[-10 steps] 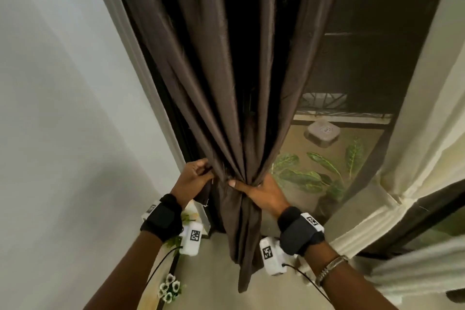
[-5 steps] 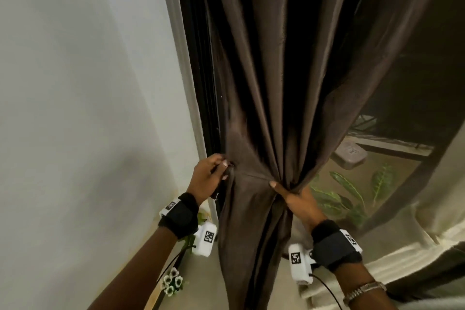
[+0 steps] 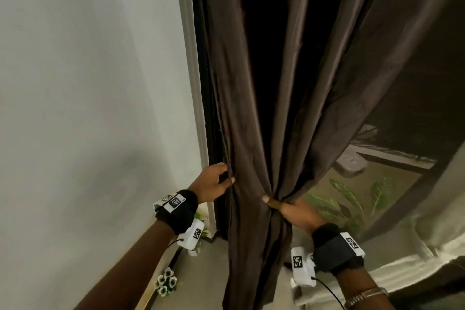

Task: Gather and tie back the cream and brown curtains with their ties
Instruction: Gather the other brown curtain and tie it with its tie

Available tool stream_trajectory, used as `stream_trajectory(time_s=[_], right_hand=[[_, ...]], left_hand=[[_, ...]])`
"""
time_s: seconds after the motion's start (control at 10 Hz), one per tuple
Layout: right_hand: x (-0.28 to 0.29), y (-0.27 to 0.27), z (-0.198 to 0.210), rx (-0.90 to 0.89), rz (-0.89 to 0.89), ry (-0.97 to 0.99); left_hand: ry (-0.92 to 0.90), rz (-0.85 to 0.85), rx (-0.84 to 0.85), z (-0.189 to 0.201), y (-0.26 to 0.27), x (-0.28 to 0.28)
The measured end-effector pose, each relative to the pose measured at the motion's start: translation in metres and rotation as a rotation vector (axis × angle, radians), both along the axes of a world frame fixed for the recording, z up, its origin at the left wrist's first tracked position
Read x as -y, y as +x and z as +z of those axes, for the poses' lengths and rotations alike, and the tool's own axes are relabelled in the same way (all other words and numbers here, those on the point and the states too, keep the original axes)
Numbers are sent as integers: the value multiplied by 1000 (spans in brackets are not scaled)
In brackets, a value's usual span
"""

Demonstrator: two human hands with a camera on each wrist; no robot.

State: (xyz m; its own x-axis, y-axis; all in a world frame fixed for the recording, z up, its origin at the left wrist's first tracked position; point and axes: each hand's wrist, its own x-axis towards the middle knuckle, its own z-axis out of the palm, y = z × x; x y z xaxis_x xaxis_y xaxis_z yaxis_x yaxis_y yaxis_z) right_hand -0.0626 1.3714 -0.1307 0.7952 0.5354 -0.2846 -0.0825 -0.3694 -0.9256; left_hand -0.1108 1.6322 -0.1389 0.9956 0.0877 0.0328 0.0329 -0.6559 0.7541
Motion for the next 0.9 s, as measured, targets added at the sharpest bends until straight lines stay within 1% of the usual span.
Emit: stream_trajectory(time_s=[0.1,0.2,0.3,0.4,0.5,0.6,0.7,0.8,0.9], right_hand=[[-9,-11,5,121,167,-107],[-24,-15,-7,414,229,-160],[-38,-15,-22,741,129,-388],[-37,-16,-17,808,31,-486],[-32,-16,-15,750,29,-396],[-28,-15,-19,691,48,-296],[-25,-10,-19,653,48,-265],[-22,-3,-21,811,-51,-403],[-20,5,-17,948,-77,-472]], left_hand=[[-179,47,-74,13,7,11],[-250,84,-140,23,6,36],[-428,89,-231,23,6,56],[-457,144,-258,12,16,57],[-405,132,-330,-7,31,45],[-305,71,-354,3,28,50],[-306,29,-326,11,19,56],[-207,38,-182,10,19,54],[-123,44,-82,1,26,45]])
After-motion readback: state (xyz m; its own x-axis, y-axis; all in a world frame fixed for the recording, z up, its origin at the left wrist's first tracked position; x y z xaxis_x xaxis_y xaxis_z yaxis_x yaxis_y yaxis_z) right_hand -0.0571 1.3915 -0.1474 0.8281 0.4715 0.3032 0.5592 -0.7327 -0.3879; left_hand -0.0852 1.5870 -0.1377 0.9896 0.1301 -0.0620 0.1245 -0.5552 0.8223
